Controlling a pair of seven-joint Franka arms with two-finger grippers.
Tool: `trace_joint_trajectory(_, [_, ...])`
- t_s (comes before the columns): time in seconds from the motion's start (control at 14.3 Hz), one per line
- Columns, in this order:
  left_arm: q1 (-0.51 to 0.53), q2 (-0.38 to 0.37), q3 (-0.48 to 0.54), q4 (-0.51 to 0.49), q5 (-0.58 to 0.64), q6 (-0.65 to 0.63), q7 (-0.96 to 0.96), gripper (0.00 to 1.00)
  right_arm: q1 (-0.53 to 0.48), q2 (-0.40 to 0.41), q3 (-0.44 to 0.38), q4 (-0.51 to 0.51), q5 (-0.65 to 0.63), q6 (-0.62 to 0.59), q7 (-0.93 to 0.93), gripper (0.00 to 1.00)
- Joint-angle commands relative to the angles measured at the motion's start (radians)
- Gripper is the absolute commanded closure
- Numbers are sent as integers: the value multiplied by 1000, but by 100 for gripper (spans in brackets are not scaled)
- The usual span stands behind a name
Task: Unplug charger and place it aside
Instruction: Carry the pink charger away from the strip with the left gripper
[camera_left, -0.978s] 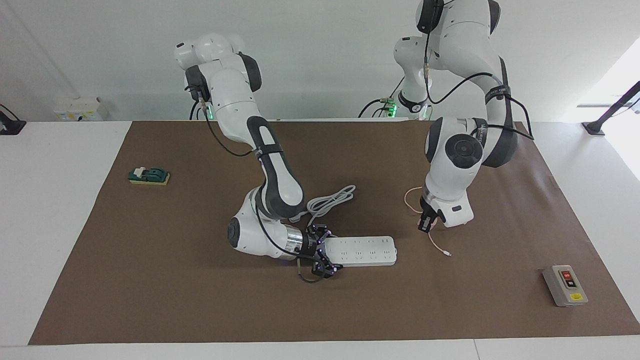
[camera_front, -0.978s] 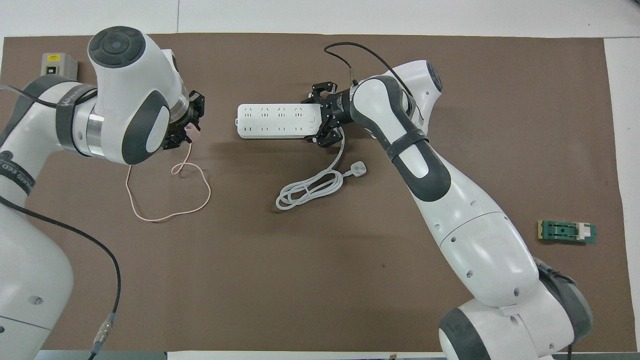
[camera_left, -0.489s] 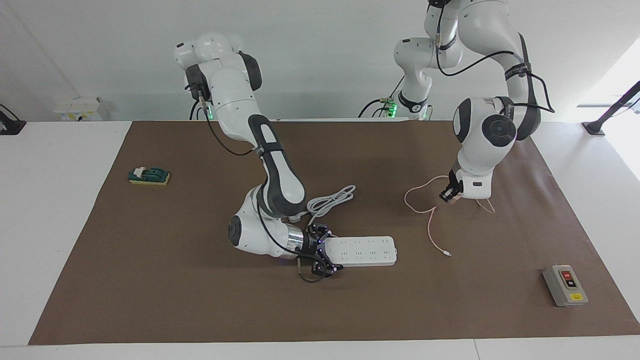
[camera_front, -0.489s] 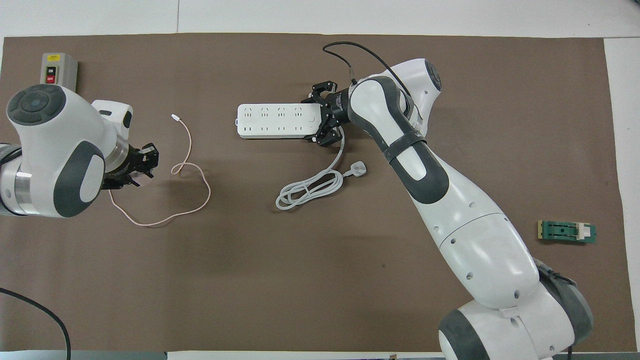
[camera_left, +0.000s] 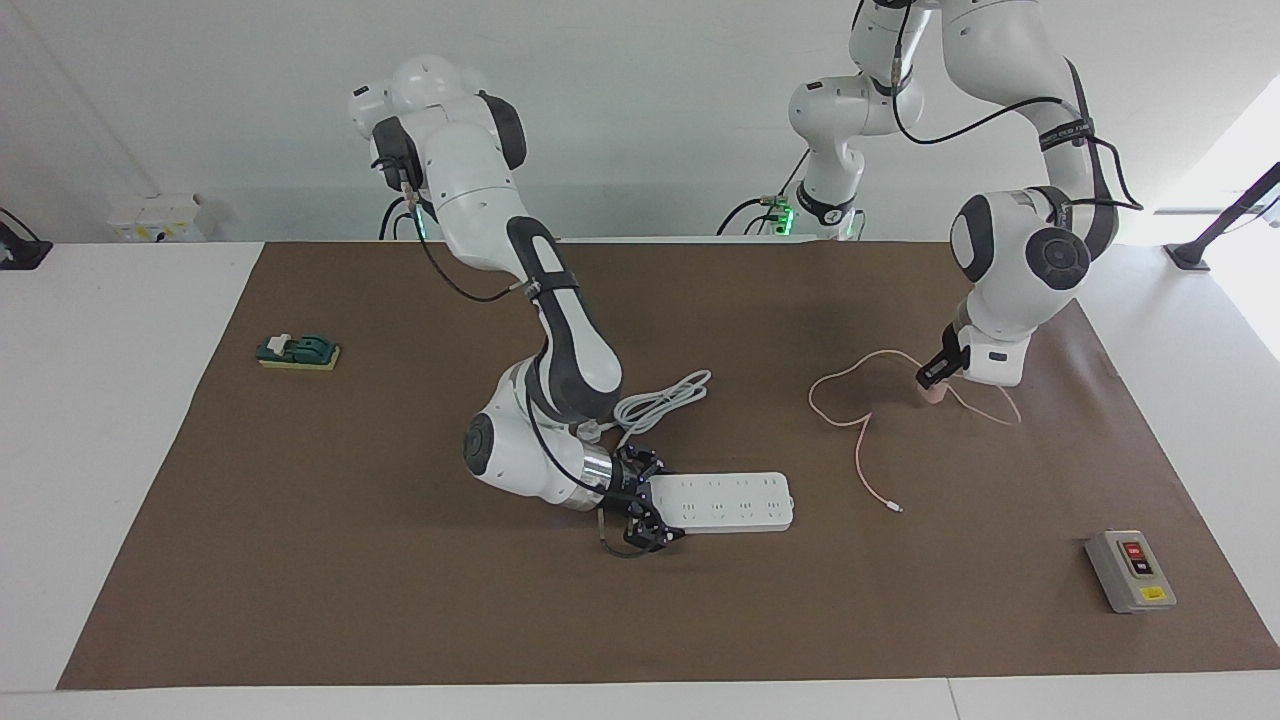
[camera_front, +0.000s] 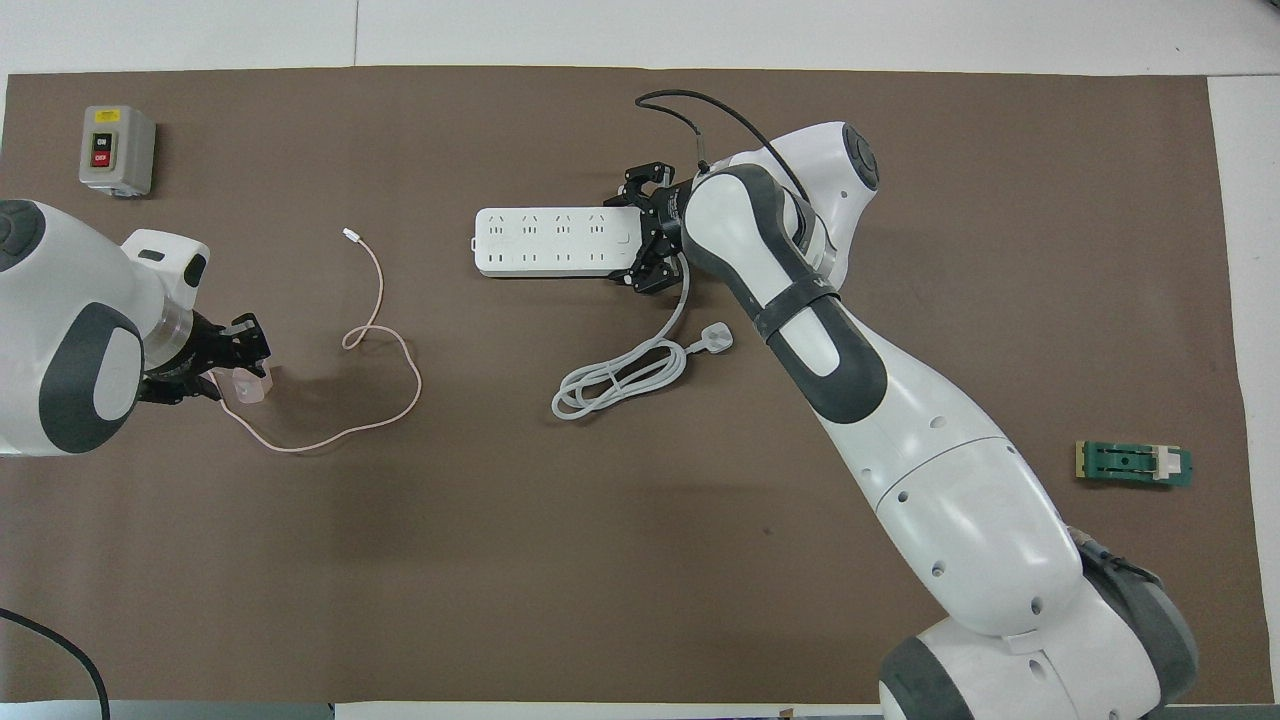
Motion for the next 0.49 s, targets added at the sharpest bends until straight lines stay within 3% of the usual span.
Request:
trace_joint_trajectory(0.0, [22, -33, -8, -26, -9, 14, 27, 0, -8, -53, -22, -85, -8, 87, -57, 0])
trace_joint_trajectory(0.14, [37, -55, -10, -17, -9, -4, 45, 0, -11, -82, -17, -164, 7, 90, -193, 0])
trace_joint_trajectory(0.42, [51, -107, -10, 61, -10, -79, 48, 1, -54, -96, -19, -186, 5, 11, -252, 0])
